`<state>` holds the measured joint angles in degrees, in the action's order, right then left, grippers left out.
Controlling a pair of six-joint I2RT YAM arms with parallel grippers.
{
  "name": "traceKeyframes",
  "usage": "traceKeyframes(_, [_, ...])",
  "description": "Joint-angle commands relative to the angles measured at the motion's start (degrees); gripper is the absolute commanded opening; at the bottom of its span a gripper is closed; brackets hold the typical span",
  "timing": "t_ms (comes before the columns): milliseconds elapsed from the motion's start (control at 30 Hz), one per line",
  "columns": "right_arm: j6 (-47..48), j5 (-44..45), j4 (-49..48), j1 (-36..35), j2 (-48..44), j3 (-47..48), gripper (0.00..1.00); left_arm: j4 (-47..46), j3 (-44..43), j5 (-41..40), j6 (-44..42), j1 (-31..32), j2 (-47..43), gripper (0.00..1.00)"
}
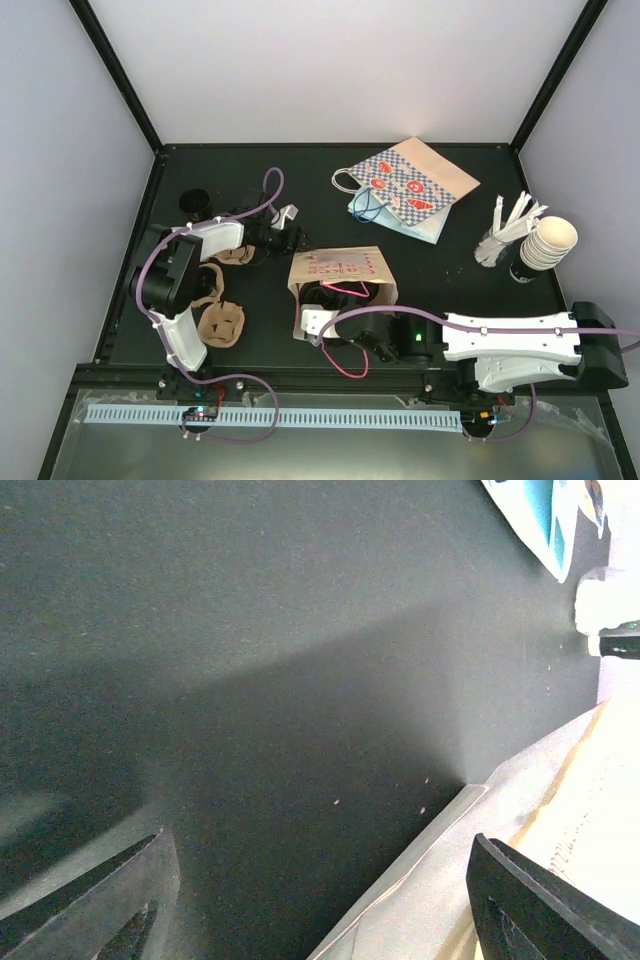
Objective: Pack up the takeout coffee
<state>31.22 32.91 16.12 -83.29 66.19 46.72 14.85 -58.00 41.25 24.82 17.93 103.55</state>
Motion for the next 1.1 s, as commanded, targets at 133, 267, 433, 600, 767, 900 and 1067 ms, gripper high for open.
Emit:
traceKeyframes(133, [0.75, -1.18, -2.12, 0.49, 1.15, -1.41, 0.43, -3.64, -1.43, 6.10, 0.22, 0.83, 2.82, 0.79])
traceKeyframes(267, [0.94, -1.54, -2.28, 0.58, 2.87, -1.12, 0.43, -4.20, -1.35, 7.60, 0.02, 0.87, 3.17, 0.76])
traceKeyframes(433, [0.87, -1.15, -2.54, 0.84, 4.10, -1.36, 0.44, -4.24, -1.01, 8.74, -0.44, 0.87, 2.22, 0.74])
traceKeyframes(600, [0.43, -0.87, -1.92, 1.28, 4.97, -1.37, 0.44, -4.20, -0.17, 9.24, -0.46, 0.87, 0.82, 0.72])
traceKeyframes(767, [-0.09, -0.22, -1.65, 1.50, 6.18, -1.19, 0.44, -4.09, 0.94, 9.79, -0.71, 1.12, -0.66, 0.71])
traceKeyframes(900, [-0.74, 0.40, -1.35, 1.63, 7.61, -0.83, 0.44, -4.02, 1.86, 10.23, -1.01, 1.36, -1.49, 0.70])
traceKeyframes(1067, [-1.99, 1.14, -0.97, 1.64, 9.18, -0.31, 0.43, -3.88, 2.91, 10.51, -1.33, 1.73, -2.58, 0.70])
